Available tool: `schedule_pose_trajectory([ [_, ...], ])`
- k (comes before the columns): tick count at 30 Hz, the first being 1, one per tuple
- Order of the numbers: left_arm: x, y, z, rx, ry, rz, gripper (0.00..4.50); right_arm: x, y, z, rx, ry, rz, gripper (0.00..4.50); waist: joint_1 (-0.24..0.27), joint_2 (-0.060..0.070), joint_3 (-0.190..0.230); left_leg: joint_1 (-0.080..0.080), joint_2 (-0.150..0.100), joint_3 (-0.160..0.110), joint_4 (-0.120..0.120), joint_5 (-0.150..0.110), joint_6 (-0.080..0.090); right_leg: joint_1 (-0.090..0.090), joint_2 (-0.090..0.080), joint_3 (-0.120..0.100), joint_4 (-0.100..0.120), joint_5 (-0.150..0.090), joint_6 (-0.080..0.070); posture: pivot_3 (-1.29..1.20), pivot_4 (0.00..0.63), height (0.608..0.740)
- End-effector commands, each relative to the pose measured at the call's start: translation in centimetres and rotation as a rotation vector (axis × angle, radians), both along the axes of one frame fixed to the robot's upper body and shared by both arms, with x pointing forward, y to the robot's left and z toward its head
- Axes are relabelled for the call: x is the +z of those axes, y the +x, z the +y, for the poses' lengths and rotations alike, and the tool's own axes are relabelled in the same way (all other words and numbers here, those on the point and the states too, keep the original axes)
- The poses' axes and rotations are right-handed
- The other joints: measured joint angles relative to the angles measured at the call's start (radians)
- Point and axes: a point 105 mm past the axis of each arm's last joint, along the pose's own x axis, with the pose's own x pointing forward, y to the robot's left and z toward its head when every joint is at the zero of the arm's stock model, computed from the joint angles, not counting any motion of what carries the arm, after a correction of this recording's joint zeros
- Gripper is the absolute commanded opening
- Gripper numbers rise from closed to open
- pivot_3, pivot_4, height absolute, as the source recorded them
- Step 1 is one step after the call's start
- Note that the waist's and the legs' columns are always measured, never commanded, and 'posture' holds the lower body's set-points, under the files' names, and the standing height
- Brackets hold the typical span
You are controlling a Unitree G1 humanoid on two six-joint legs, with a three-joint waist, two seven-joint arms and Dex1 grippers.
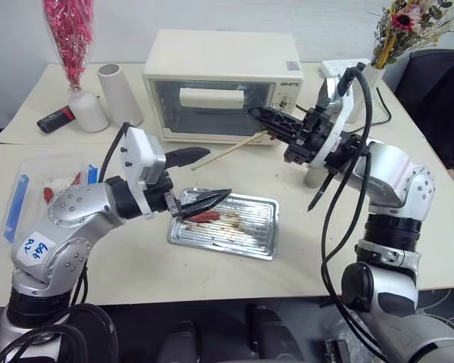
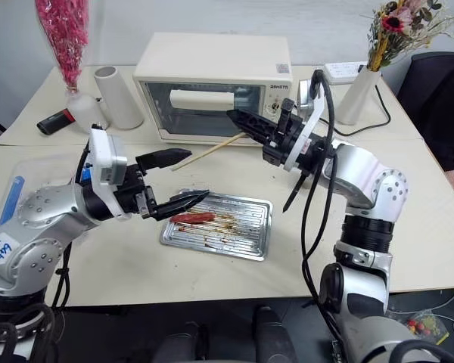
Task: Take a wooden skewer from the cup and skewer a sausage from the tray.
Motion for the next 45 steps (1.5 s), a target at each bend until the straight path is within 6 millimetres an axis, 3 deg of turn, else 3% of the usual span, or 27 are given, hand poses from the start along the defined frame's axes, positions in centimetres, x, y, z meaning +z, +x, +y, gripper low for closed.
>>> schedule_pose_trajectory([
  [1, 1.3, -0.6, -0.2, -0.002, -0.017, -0.072, 4.50, 1.0, -0.9, 0.1, 0.006, 0.037, -0.045, 0.02, 0.001, 0.000, 0.000, 0.000, 0.000, 0.000, 0.000, 0.000, 0.000, 0.000, 0.000, 0.000, 0.000, 0.000, 0.000, 0.00, 0.150, 0.740],
  [5, 1.9, -0.4, 0.0, 0.003, -0.040, -0.079, 4.50, 0.6, -0.8, 0.1, 0.003, 0.032, -0.036, 0.02, 0.002, 0.000, 0.000, 0.000, 0.000, 0.000, 0.000, 0.000, 0.000, 0.000, -0.001, 0.000, 0.000, 0.000, 0.000, 0.00, 0.150, 0.740],
  [8, 2.1, -0.6, 0.1, -0.005, -0.047, -0.083, 3.95, 0.6, -0.8, 0.0, 0.000, 0.036, -0.032, 0.00, 0.001, 0.000, 0.000, 0.000, 0.000, 0.000, 0.000, 0.000, 0.000, 0.000, -0.001, 0.000, -0.001, 0.000, 0.000, 0.00, 0.150, 0.740],
  [11, 1.8, -0.7, 0.0, -0.017, -0.028, -0.074, 3.06, 0.6, -0.7, -0.1, 0.000, 0.040, -0.029, 0.00, 0.001, 0.000, 0.000, 0.000, 0.000, 0.000, 0.000, 0.000, 0.000, 0.000, -0.001, 0.000, -0.001, 0.000, 0.000, 0.00, 0.150, 0.740],
  [30, 1.7, -0.9, 0.2, -0.091, 0.027, -0.069, 3.06, 1.0, -1.0, -1.4, 0.074, 0.057, -0.072, 0.00, 0.001, 0.000, 0.000, -0.001, 0.000, 0.000, -0.002, 0.000, 0.000, 0.000, -0.001, 0.000, -0.004, 0.000, 0.000, 0.00, 0.150, 0.740],
  [33, 1.9, -0.9, 0.1, -0.097, 0.018, -0.073, 2.49, 1.0, -1.2, -1.3, 0.082, 0.058, -0.077, 0.00, 0.001, 0.000, 0.000, -0.001, 0.000, 0.000, -0.002, 0.000, 0.000, 0.000, -0.001, 0.000, -0.004, 0.000, 0.000, 0.00, 0.150, 0.740],
  [39, 1.9, -0.7, -0.1, -0.095, 0.024, -0.081, 0.81, 1.0, -1.2, -1.2, 0.092, 0.066, -0.079, 0.00, 0.001, 0.000, 0.000, -0.001, 0.000, 0.000, -0.003, 0.000, 0.000, 0.000, -0.001, -0.001, -0.005, 0.000, 0.000, 0.00, 0.150, 0.740],
  [44, 2.1, -0.5, -0.2, -0.080, 0.005, -0.091, 0.81, 1.0, -1.3, -1.3, 0.102, 0.073, -0.083, 0.00, 0.002, 0.000, 0.000, -0.002, 0.000, 0.000, -0.003, 0.000, 0.000, 0.000, -0.001, -0.001, -0.005, 0.000, 0.000, 0.00, 0.150, 0.740],
  [45, 2.1, -0.4, -0.1, -0.074, 0.000, -0.094, 0.44, 1.0, -1.3, -1.3, 0.103, 0.072, -0.083, 0.00, 0.002, 0.000, 0.000, -0.002, 0.000, 0.000, -0.003, 0.000, 0.000, -0.001, -0.001, -0.001, -0.005, 0.000, 0.000, 0.00, 0.150, 0.740],
])
